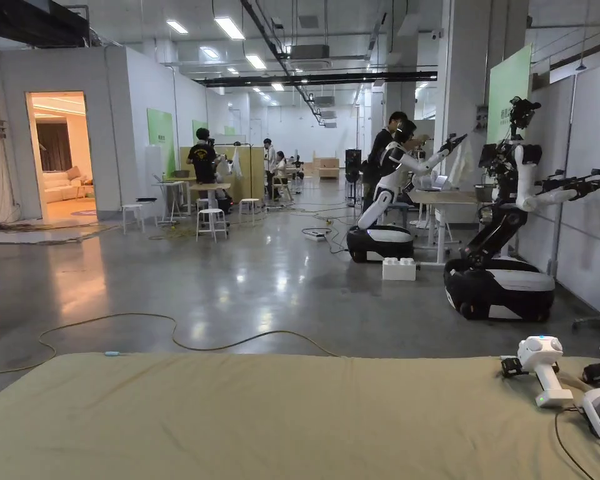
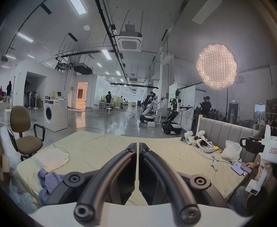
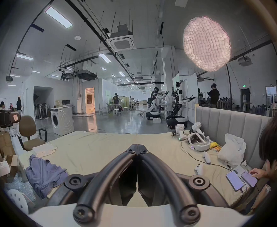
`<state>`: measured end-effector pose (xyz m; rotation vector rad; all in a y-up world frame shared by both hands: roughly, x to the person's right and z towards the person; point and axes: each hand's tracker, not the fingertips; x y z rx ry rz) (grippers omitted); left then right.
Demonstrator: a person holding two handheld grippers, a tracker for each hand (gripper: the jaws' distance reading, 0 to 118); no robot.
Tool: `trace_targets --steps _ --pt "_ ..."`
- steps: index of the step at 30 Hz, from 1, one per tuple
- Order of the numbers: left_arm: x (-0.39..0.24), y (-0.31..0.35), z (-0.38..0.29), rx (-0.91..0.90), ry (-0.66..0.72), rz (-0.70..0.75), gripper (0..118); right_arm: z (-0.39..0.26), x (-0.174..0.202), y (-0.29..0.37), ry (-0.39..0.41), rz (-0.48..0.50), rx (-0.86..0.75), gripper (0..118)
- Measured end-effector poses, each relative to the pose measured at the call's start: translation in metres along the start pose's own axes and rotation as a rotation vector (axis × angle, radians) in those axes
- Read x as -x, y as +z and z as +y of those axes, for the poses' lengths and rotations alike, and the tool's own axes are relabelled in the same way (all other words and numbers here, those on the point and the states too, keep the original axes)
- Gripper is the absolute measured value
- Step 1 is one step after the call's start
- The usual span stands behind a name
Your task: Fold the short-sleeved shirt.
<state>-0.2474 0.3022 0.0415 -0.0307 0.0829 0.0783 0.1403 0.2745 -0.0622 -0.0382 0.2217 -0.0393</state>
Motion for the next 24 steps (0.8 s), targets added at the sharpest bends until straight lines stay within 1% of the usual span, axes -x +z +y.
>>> trace_targets --steps 6,12,14,17,19,20,21,23,24 --pt "0.000 0.000 0.000 0.002 0.010 -0.030 3 0.004 0.001 0.000 -0.016 0.010 0.001 0" --pt "0.001 0.000 0.002 0.004 -0.004 -0.026 3 0.006 -0.004 -0.001 -0.028 0.025 0.006 0" --pt "0.008 0.001 0.001 0.008 0.021 -0.034 3 0.004 -0.004 -0.003 -0.034 0.030 0.010 0" --pt "0.032 0.003 -0.004 0.059 0.095 -0.069 3 -0.006 -0.005 -0.004 -0.047 0.047 0.021 0" --pt "0.048 0.006 -0.009 0.104 0.102 -0.008 3 -0.015 -0.008 -0.006 -0.073 0.087 0.052 0" --pt "0.057 0.005 -0.011 0.137 0.095 0.023 7 -0.019 -0.008 -0.008 -0.084 0.105 0.069 0" --pt "0.067 0.002 -0.015 0.177 0.096 0.063 17 -0.025 -0.009 -0.011 -0.091 0.111 0.084 0" --pt "0.092 -0.005 -0.026 0.248 0.129 0.101 45 -0.032 -0.009 -0.016 -0.103 0.112 0.108 0" --pt "0.107 -0.011 -0.033 0.282 0.161 0.085 50 -0.035 -0.009 -0.017 -0.110 0.114 0.117 0"
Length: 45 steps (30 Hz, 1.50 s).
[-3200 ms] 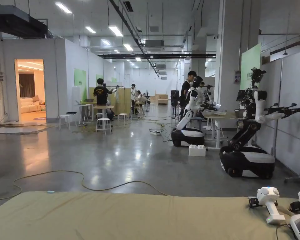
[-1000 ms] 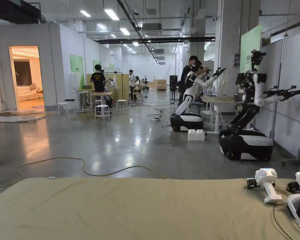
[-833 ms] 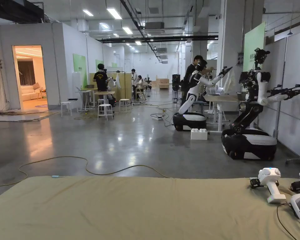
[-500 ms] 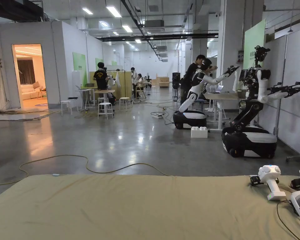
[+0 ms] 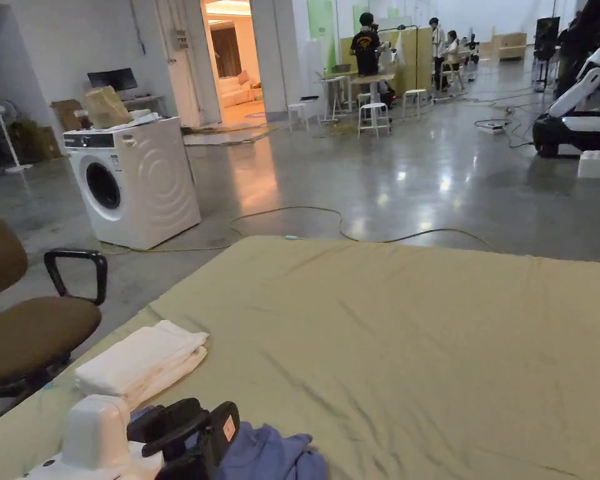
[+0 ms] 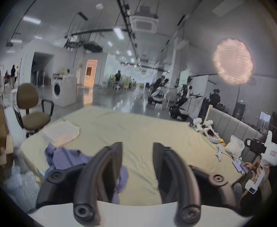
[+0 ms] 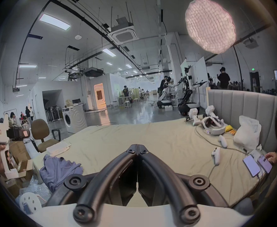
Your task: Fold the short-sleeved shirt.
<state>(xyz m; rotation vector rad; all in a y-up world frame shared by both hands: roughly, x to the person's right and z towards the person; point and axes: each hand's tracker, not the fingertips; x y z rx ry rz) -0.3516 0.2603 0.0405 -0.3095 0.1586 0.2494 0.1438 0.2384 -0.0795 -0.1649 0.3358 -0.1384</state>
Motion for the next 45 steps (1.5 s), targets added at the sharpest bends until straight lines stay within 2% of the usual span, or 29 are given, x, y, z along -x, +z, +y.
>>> trace_targets --steps 2,3,5,6,9,14,16,19,20,22,24,27,28,29,30,31,32,33,36,40,42,43,45 --pt "0.023 -0.019 -0.008 0.073 0.044 0.011 57 -0.005 -0.001 -0.003 -0.015 0.003 0.019 0" --pt "0.032 -0.033 -0.016 0.104 0.041 0.040 65 -0.008 -0.002 -0.004 -0.021 0.005 0.032 0" --pt "0.054 -0.065 -0.029 0.191 0.038 0.068 91 -0.013 -0.004 -0.006 -0.022 0.001 0.059 0" --pt "0.065 -0.084 -0.039 0.232 0.060 0.075 97 -0.016 -0.006 -0.007 -0.026 -0.002 0.078 0" --pt "0.092 -0.134 -0.066 0.315 0.119 0.150 97 -0.023 -0.011 -0.012 -0.027 -0.019 0.141 0" --pt "0.126 -0.214 -0.107 0.518 0.021 0.295 97 -0.032 -0.019 -0.021 -0.044 -0.067 0.215 0" --pt "0.138 -0.234 -0.120 0.584 0.023 0.363 97 -0.034 -0.022 -0.024 -0.044 -0.081 0.230 0" --pt "0.157 -0.254 -0.133 0.631 0.142 0.421 96 -0.036 -0.023 -0.030 -0.026 -0.104 0.255 0" --pt "0.159 -0.252 -0.135 0.634 0.171 0.411 95 -0.036 -0.023 -0.031 -0.022 -0.106 0.259 0" --pt "0.143 -0.256 -0.137 0.623 0.060 0.441 92 -0.036 -0.022 -0.035 -0.015 -0.106 0.266 0" --pt "0.139 -0.260 -0.139 0.644 0.020 0.433 86 -0.038 -0.020 -0.039 -0.008 -0.096 0.274 0" --pt "0.143 -0.262 -0.131 0.656 0.034 0.435 78 -0.040 -0.019 -0.036 0.015 -0.067 0.290 0" --pt "0.145 -0.259 -0.127 0.650 0.042 0.424 64 -0.041 -0.018 -0.033 0.029 -0.061 0.292 0" --pt "0.143 -0.257 -0.126 0.636 0.037 0.429 14 -0.042 -0.017 -0.031 0.041 -0.056 0.294 0" --pt "0.142 -0.256 -0.122 0.607 0.025 0.472 1 -0.043 -0.017 -0.028 0.057 -0.050 0.300 0" --pt "0.144 -0.257 -0.125 0.600 0.041 0.497 1 -0.044 -0.017 -0.025 0.074 -0.047 0.307 0" --pt "0.151 -0.260 -0.130 0.644 0.109 0.454 1 -0.045 -0.018 -0.022 0.087 -0.048 0.308 0" --pt "0.156 -0.260 -0.132 0.642 0.119 0.450 1 -0.046 -0.019 -0.019 0.093 -0.046 0.309 0" --pt "0.170 -0.251 -0.117 0.601 0.278 0.425 1 -0.046 -0.028 -0.009 0.094 -0.045 0.318 0" --pt "0.182 -0.213 -0.089 0.331 0.502 0.210 1 -0.045 -0.047 0.002 0.061 -0.057 0.315 0" --pt "0.182 -0.203 -0.071 0.222 0.588 0.094 1 -0.057 -0.028 -0.012 0.048 -0.068 0.312 0" --pt "0.174 -0.202 -0.057 0.176 0.593 0.105 1 -0.057 -0.031 -0.009 0.040 -0.073 0.309 0" --pt "0.160 -0.211 -0.030 0.135 0.546 0.015 1 -0.057 -0.035 -0.003 0.022 -0.085 0.296 0"
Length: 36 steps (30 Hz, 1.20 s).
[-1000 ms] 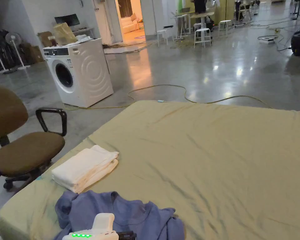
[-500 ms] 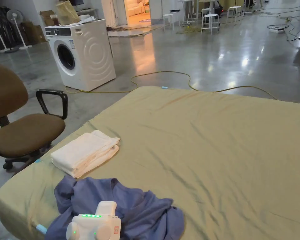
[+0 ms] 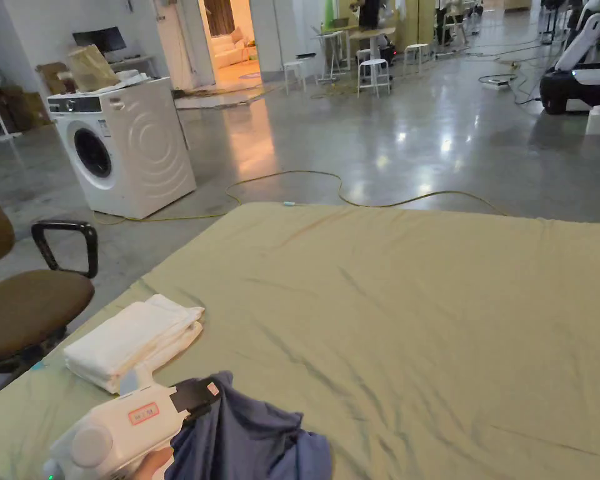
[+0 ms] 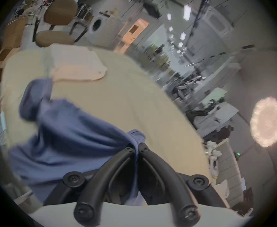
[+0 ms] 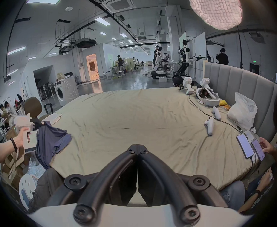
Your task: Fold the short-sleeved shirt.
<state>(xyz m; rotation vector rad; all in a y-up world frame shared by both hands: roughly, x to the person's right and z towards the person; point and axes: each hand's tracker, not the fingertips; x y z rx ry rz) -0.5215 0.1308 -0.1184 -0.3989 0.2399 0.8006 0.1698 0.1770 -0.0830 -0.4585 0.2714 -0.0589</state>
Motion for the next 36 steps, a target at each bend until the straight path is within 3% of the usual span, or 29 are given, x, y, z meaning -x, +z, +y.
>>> trace_targets --steps 5,9,16,21,24,25,27,28,32,36 --pt "-0.131 -0.031 0.014 0.026 -0.200 -0.205 1 -0.007 -0.014 0.020 -0.065 -0.029 -0.022 0" --pt "-0.235 -0.071 -0.032 0.141 -0.377 -0.388 1 -0.011 -0.026 0.035 -0.106 -0.085 -0.027 0" --pt "-0.331 -0.128 -0.233 0.547 -0.547 -0.510 1 -0.022 -0.048 0.062 -0.127 -0.168 -0.029 0" --pt "-0.350 -0.119 -0.376 0.811 -0.638 -0.566 1 -0.033 -0.061 0.076 -0.129 -0.226 0.005 0" --pt "-0.350 -0.106 -0.423 0.929 -0.718 -0.602 3 -0.036 -0.064 0.082 -0.134 -0.249 0.029 0" --pt "-0.353 -0.100 -0.433 0.920 -0.796 -0.592 9 -0.037 -0.065 0.084 -0.138 -0.246 0.032 0" --pt "-0.352 -0.088 -0.440 0.849 -0.918 -0.568 66 -0.040 -0.065 0.083 -0.139 -0.240 0.038 0" --pt "-0.351 -0.088 -0.432 0.847 -0.916 -0.590 89 -0.041 -0.064 0.081 -0.137 -0.242 0.037 0" --pt "-0.337 -0.059 -0.369 0.720 -0.775 -0.571 95 -0.033 -0.054 0.070 -0.139 -0.194 0.032 0" --pt "-0.315 0.009 -0.269 0.392 -0.693 -0.559 95 -0.016 -0.034 0.059 -0.093 -0.115 -0.018 0"
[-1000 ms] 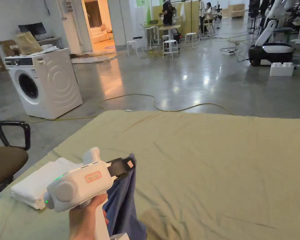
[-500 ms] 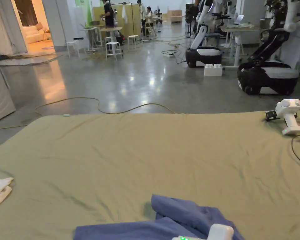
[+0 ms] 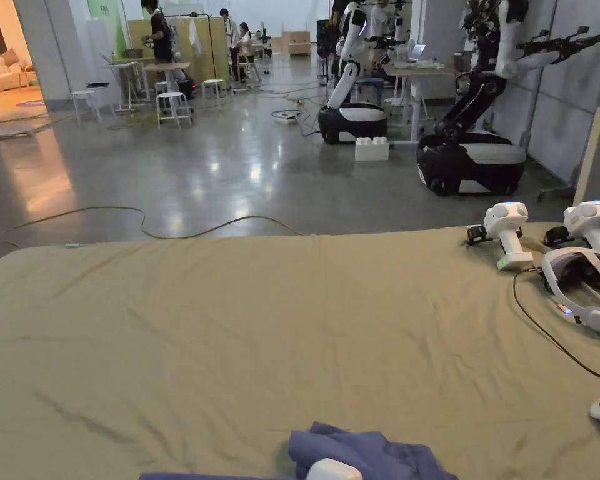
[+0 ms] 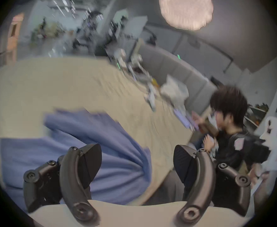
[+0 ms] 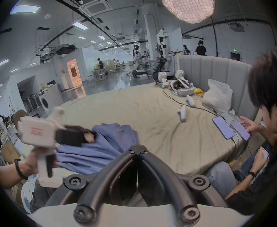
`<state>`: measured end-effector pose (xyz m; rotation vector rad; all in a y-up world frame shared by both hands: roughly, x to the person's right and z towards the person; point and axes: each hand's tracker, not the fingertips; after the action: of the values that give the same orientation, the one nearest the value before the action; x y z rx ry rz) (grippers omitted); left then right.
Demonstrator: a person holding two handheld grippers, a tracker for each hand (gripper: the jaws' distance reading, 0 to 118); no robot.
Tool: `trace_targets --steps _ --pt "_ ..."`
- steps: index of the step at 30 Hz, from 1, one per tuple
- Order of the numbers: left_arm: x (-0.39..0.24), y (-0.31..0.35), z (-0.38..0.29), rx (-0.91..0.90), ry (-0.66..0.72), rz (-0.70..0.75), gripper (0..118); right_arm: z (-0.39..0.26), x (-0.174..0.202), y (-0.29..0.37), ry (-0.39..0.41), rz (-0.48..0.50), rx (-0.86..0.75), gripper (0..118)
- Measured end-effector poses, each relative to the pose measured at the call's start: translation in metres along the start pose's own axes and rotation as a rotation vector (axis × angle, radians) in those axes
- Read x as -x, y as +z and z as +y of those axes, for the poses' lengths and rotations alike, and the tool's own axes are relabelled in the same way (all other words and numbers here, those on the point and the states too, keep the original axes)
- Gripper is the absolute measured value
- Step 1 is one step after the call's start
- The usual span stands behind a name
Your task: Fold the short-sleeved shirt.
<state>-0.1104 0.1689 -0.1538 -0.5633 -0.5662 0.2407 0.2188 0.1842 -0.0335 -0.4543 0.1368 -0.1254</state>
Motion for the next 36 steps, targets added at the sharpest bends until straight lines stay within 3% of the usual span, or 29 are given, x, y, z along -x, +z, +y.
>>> trace_targets --steps 2,6,7,9,10,12,13,14,18,21,27,36 --pt "0.003 0.062 0.015 -0.147 -0.051 0.086 95 0.008 0.013 -0.004 0.017 0.033 -0.031 0" --pt "-0.016 0.166 0.009 -0.397 -0.181 0.426 94 0.023 0.038 -0.009 0.039 0.113 -0.106 0" --pt "-0.024 0.183 0.002 -0.435 -0.189 0.541 94 0.027 0.044 -0.009 0.048 0.127 -0.116 0" --pt "-0.025 0.214 -0.010 -0.454 -0.156 0.592 88 0.032 0.055 -0.006 0.065 0.148 -0.133 0" --pt "-0.027 0.228 -0.016 -0.467 -0.131 0.612 78 0.034 0.059 -0.004 0.071 0.163 -0.143 0" --pt "-0.036 0.246 -0.027 -0.509 -0.115 0.674 20 0.037 0.066 0.000 0.087 0.190 -0.156 0" --pt "-0.040 0.253 -0.031 -0.515 -0.129 0.718 5 0.038 0.069 0.001 0.096 0.192 -0.160 0" --pt "-0.046 0.258 -0.034 -0.530 -0.133 0.775 5 0.039 0.071 0.002 0.102 0.193 -0.164 0" --pt "-0.052 0.279 -0.038 -0.535 -0.141 0.733 0 0.041 0.078 0.011 0.117 0.180 -0.214 0" --pt "-0.059 0.280 -0.034 -0.453 -0.173 0.818 0 0.042 0.079 0.022 0.120 0.123 -0.336 0" --pt "-0.058 0.286 -0.033 -0.516 -0.140 0.743 0 0.051 0.077 0.024 0.118 0.109 -0.343 0" --pt "-0.080 0.275 -0.032 -0.491 -0.347 0.785 0 0.045 0.076 0.019 0.124 0.101 -0.319 0"
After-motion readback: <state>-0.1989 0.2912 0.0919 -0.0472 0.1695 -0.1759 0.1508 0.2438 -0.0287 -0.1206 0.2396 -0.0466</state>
